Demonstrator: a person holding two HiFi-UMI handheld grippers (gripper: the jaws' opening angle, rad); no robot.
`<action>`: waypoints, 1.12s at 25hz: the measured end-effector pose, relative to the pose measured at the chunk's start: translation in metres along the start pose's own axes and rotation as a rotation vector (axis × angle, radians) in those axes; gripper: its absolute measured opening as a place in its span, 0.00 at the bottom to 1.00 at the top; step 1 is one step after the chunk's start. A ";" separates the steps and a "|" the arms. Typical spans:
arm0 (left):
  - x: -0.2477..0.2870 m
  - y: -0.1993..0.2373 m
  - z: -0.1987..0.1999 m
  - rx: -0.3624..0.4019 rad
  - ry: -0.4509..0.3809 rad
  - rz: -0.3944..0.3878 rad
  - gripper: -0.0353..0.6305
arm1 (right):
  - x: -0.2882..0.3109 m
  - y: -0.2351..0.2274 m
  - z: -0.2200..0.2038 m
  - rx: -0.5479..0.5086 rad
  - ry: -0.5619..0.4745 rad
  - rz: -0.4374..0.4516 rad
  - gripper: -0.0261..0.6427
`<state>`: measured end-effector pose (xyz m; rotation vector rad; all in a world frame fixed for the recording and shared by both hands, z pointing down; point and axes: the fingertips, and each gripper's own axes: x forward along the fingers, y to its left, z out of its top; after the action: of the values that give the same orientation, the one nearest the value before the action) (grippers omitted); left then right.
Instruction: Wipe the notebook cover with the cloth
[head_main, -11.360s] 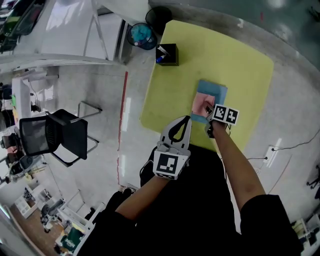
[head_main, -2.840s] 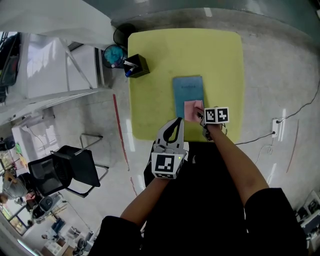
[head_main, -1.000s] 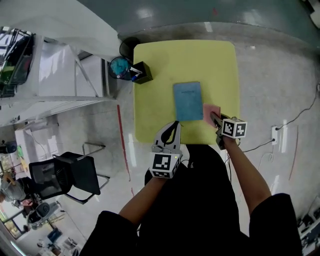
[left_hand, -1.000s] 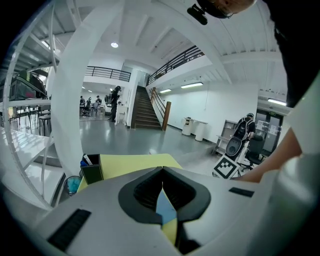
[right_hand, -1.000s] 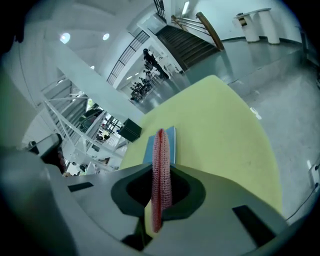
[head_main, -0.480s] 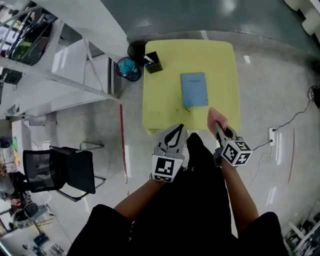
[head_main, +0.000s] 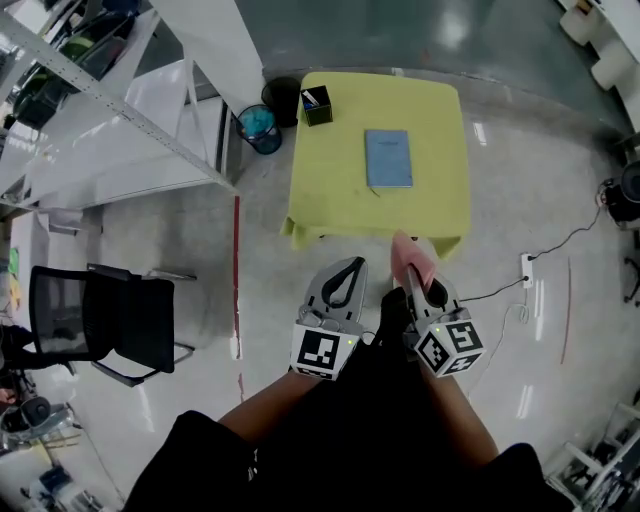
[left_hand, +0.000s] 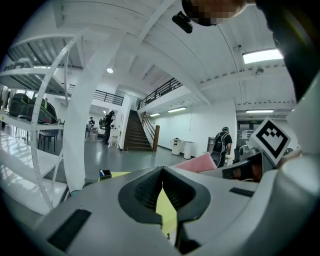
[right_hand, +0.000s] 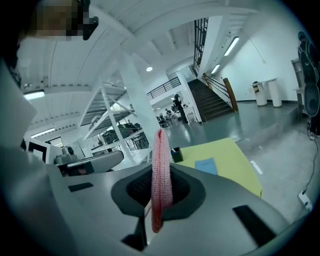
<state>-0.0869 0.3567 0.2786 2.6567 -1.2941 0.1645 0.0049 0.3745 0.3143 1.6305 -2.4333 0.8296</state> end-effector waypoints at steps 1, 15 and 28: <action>-0.008 -0.004 0.007 0.010 -0.023 0.005 0.07 | -0.008 0.009 0.005 -0.025 -0.017 0.006 0.09; -0.031 -0.104 0.055 0.023 -0.073 0.092 0.07 | -0.118 0.009 0.063 -0.221 -0.116 -0.011 0.09; -0.047 -0.215 0.051 0.036 -0.105 0.179 0.07 | -0.217 -0.040 0.039 -0.232 -0.116 0.016 0.09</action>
<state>0.0544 0.5122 0.1958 2.6083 -1.5773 0.0733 0.1401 0.5241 0.2161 1.6159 -2.5102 0.4445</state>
